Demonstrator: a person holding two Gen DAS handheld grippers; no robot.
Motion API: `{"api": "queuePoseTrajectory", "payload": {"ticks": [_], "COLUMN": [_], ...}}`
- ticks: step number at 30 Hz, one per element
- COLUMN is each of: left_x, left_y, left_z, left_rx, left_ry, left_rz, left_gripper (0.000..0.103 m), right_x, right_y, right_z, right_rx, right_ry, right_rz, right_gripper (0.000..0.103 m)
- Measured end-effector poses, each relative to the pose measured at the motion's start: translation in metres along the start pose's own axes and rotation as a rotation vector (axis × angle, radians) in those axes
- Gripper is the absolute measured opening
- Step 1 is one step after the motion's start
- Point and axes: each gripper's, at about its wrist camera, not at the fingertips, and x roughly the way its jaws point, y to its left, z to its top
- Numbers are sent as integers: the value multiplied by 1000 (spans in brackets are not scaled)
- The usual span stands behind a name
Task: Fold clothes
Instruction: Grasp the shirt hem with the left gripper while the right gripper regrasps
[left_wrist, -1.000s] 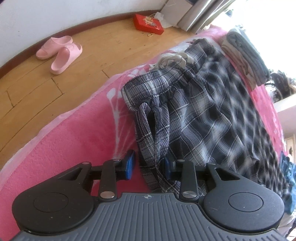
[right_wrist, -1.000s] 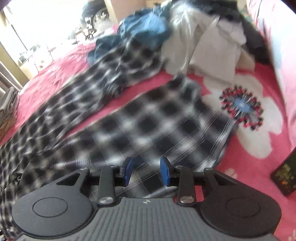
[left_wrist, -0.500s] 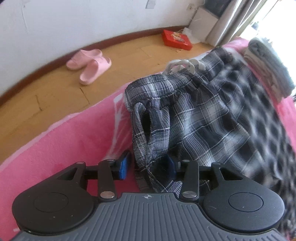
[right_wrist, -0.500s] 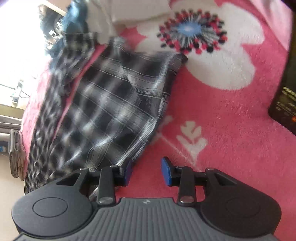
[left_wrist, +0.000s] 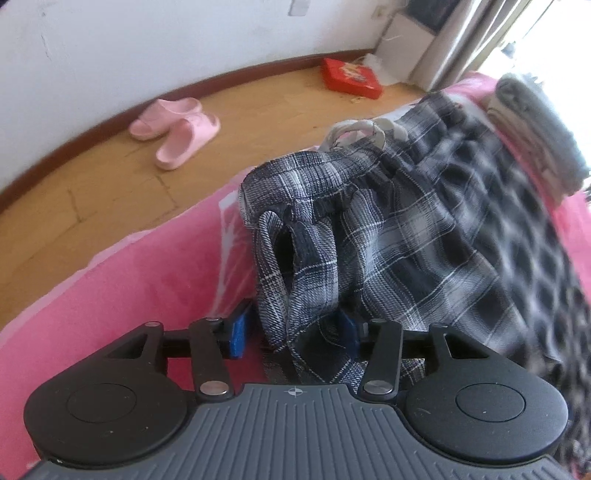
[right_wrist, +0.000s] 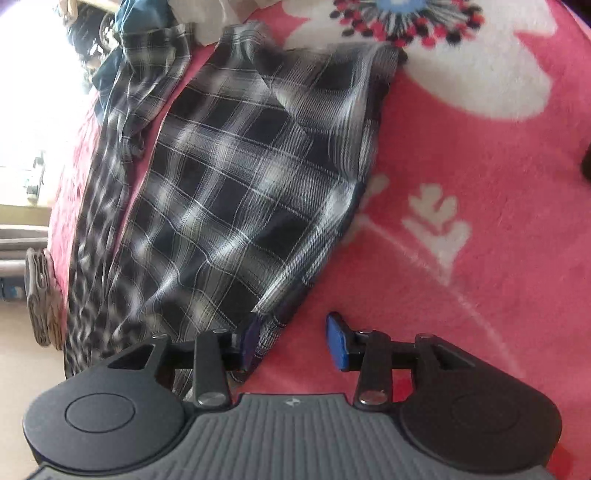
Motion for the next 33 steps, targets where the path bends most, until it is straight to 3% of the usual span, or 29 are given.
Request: {"api": "queuePoseTrajectory", "payload": {"ticks": [3,8,14,17,18,19,22,26,33], "left_x": [-1,1,4,5,5,5,-6,-13,-9], "left_y": [9,31,43,49,50,50,49,53,67], "left_z": [2,5,5,6,6,6,8,9,11], "left_rx": [1,-99,-170,-197,-199,-200,-173,-170,-207], "left_ry": [10,23,17,13,10,7,-8,-13,9], "left_rz": [-64,-153,-205,-217,-215,-213,-213,-230,-247], "left_gripper": [48,43,35,24,18,14,4,3,4], "right_x": [4,11,30,34,35,37,29,8,5], "right_y": [-3,-3,16,16,17,17,23,31,30], "right_z": [-6,-17,-24,-30,-31,-33,-42,-54,-64], "right_rx": [47,119,154,166,170,174,153,114,124], "right_ry": [-22,-30,-26,-52,-60,-69,-98,-119,-126], "right_rz": [32,98,120,113,111,108,90,56,-35], "right_gripper": [45,45,43,31,9,4,4,3,3]}}
